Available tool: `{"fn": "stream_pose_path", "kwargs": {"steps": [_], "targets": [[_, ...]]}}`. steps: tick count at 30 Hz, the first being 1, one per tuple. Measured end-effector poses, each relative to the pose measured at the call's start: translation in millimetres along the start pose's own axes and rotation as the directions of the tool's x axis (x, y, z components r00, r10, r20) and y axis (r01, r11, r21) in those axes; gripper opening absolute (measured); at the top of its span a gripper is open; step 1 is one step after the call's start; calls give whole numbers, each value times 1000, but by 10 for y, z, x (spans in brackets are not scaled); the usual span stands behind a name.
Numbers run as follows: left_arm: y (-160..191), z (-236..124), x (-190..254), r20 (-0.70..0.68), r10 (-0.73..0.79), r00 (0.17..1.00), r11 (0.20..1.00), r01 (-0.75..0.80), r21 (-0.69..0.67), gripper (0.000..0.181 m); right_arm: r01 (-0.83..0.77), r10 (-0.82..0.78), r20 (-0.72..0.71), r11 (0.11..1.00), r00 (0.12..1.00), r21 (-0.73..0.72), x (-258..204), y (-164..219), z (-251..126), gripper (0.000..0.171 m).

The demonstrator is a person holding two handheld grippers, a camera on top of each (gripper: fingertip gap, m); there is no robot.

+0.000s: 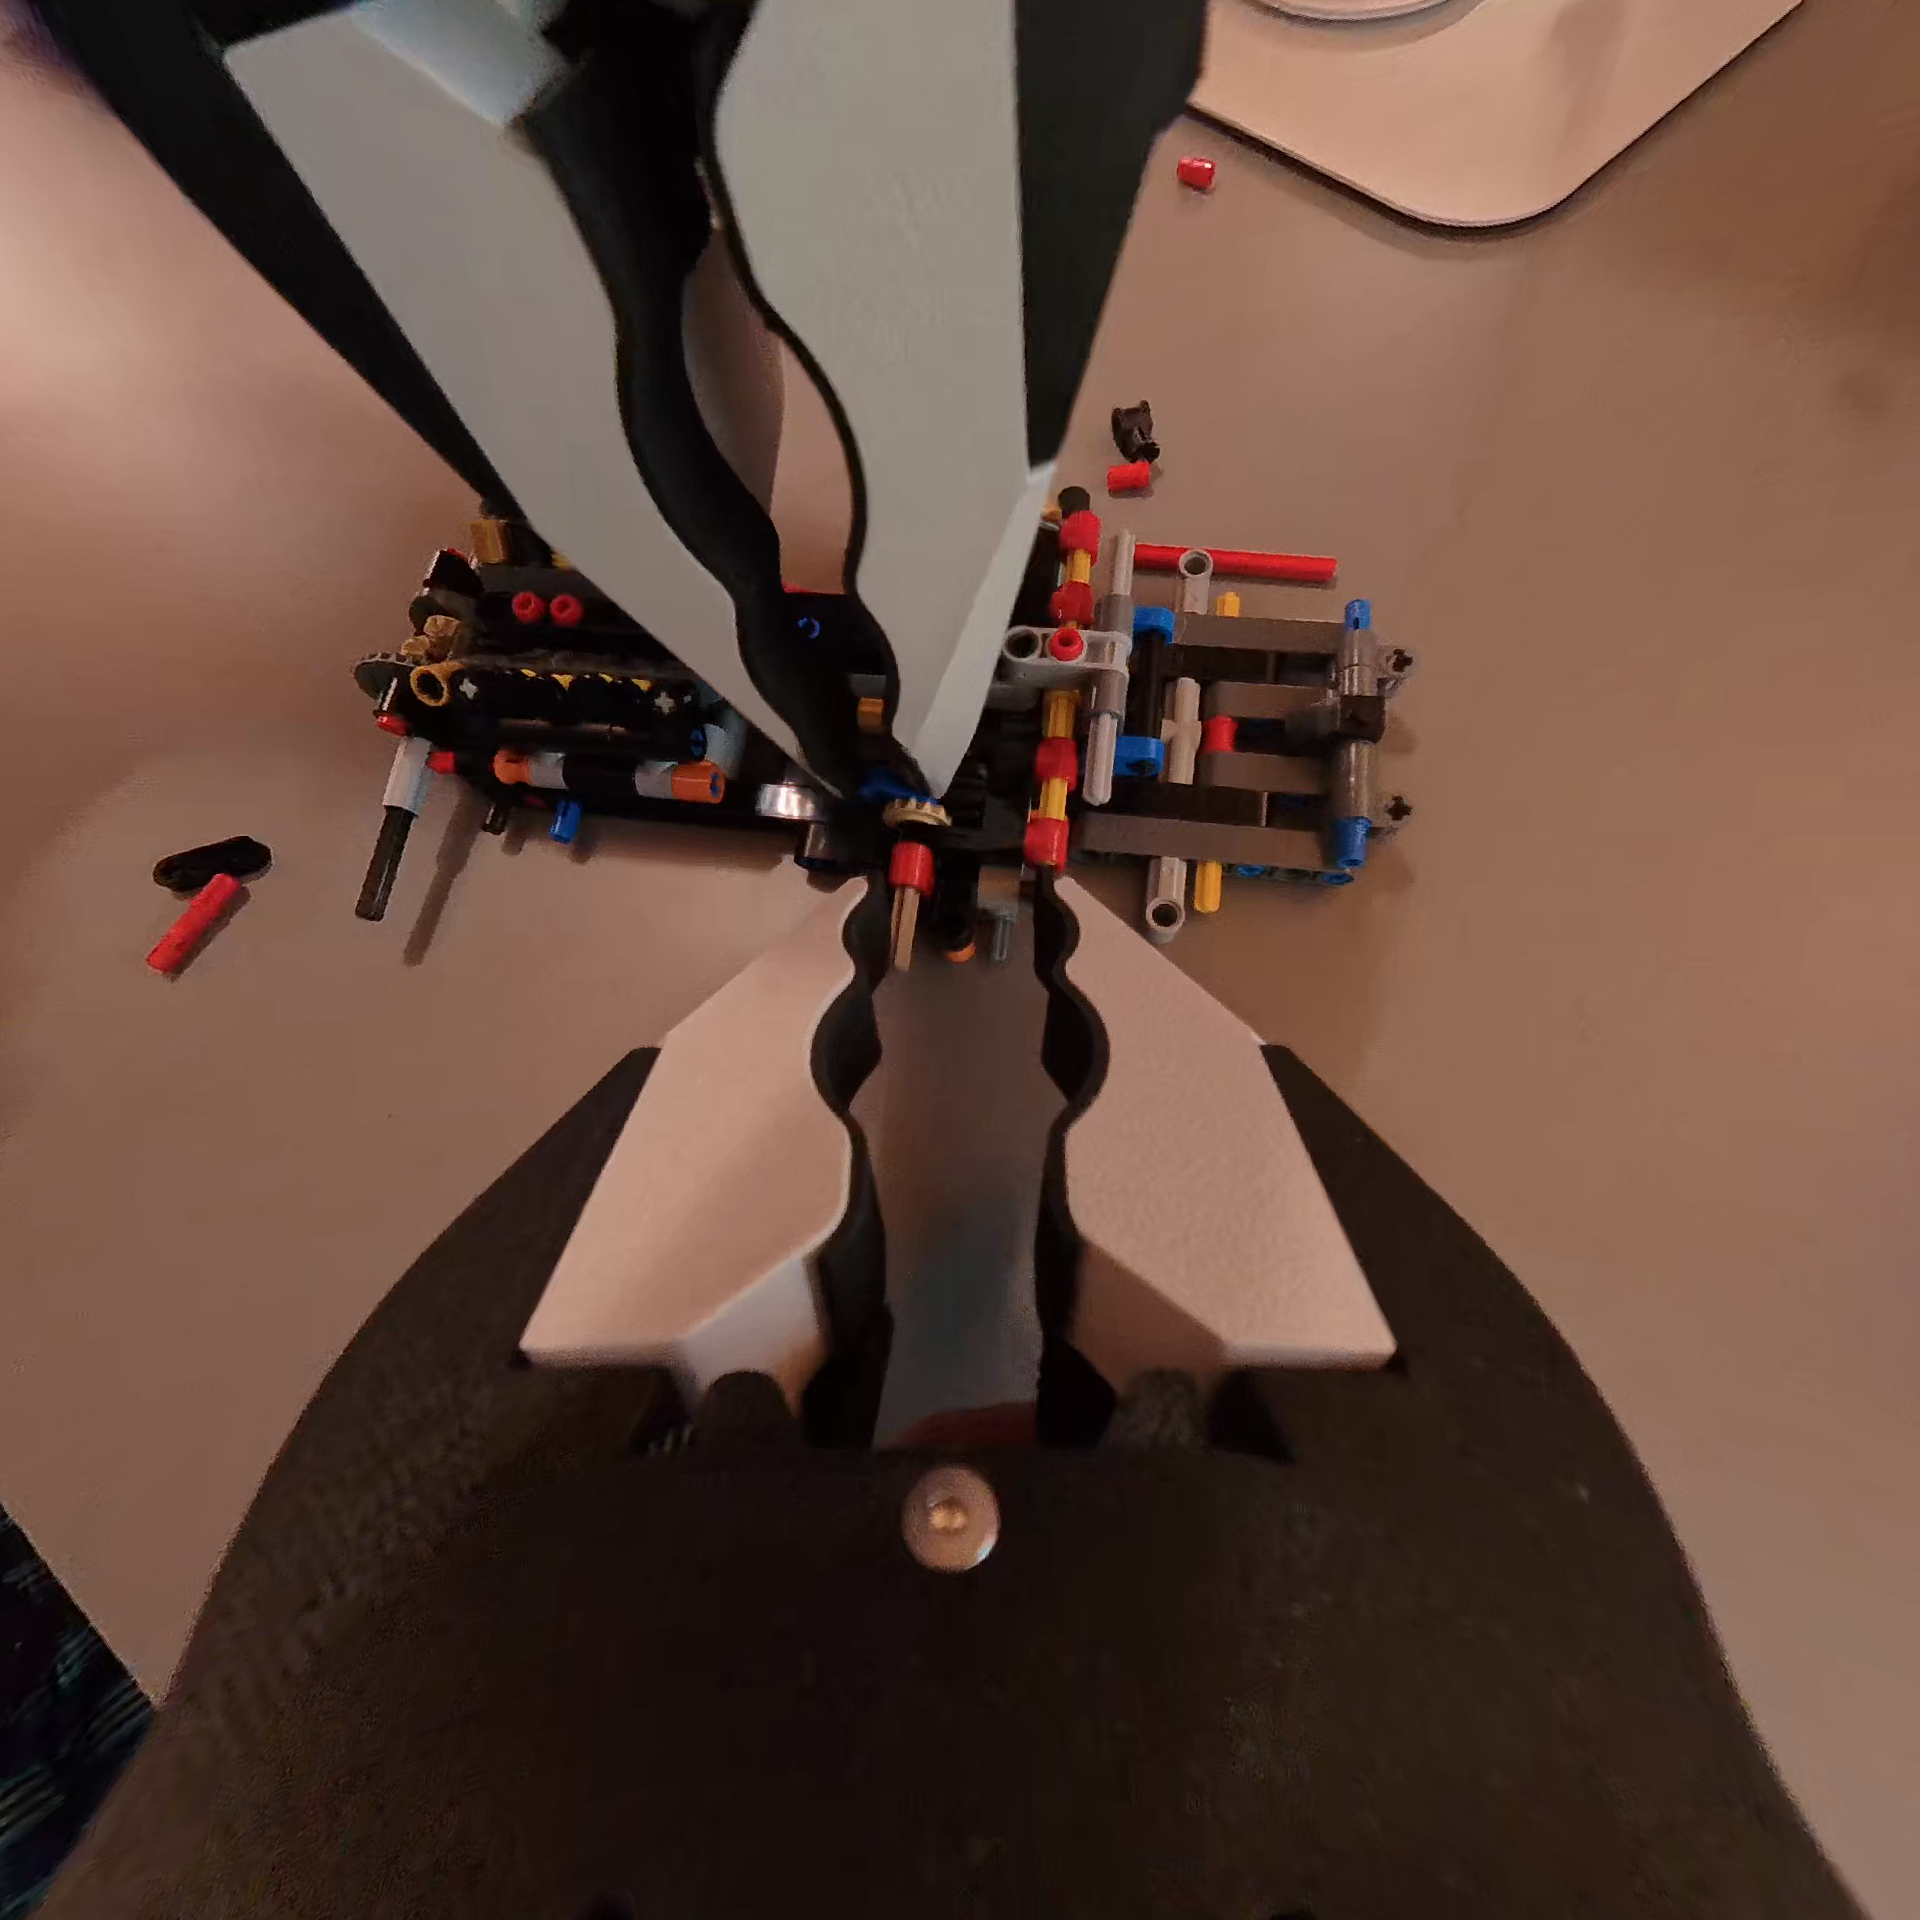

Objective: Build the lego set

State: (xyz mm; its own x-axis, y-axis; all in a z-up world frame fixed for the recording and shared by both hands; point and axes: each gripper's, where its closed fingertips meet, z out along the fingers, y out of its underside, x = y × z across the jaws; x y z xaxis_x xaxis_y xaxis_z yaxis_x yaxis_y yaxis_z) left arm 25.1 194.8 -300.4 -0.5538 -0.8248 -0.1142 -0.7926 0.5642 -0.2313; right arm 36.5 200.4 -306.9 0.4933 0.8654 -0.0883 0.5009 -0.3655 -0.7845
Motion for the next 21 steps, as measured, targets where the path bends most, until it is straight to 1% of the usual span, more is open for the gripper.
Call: {"fn": "stream_pose_path", "kwargs": {"steps": [2, 5, 8, 12, 15, 16, 17, 18, 21], "targets": [[6, 6, -5, 84, 0, 996, 1000, 0, 6, 10, 4, -4, -9, 1000, 1000, 1, 7, -1, 4, 25], [4, 22, -12, 253, 18, 967, 1000, -17, -3, 11, -2, 2, -4, 1000, 1000, 1, 9, -1, 3, 25], [5, 37, -25, 419, 59, 906, 998, -52, -29, 13, -5, 5, -5, 1000, 1000, 1, 13, -1, 3, 25], [14, 37, -76, 580, 165, 798, 986, -110, -128, 10, -8, 8, -15, 1000, 1000, 2, 25, -2, 2, 25], [14, 24, -91, 623, 152, 767, 988, -103, -113, 11, -5, 5, -19, 1000, 1000, 1, 28, -2, 4, 25], [3, -10, -129, 651, 158, 743, 987, -108, -117, 22, -5, 5, -19, 1000, 1000, 1, 27, -1, 5, 25], [5, 1, -125, 644, 170, 746, 985, -113, -130, 20, -6, 6, -18, 1000, 1000, 1, 27, -2, 5, 25], [6, 27, -106, 629, 180, 756, 983, -117, -141, 14, -8, 8, -17, 1000, 1000, 1, 29, -2, 4, 25], [9, 33, -131, 633, 211, 745, 977, -134, -167, 10, -16, 16, -30, 1000, 999, 2, 53, -2, 1, 25]]}}
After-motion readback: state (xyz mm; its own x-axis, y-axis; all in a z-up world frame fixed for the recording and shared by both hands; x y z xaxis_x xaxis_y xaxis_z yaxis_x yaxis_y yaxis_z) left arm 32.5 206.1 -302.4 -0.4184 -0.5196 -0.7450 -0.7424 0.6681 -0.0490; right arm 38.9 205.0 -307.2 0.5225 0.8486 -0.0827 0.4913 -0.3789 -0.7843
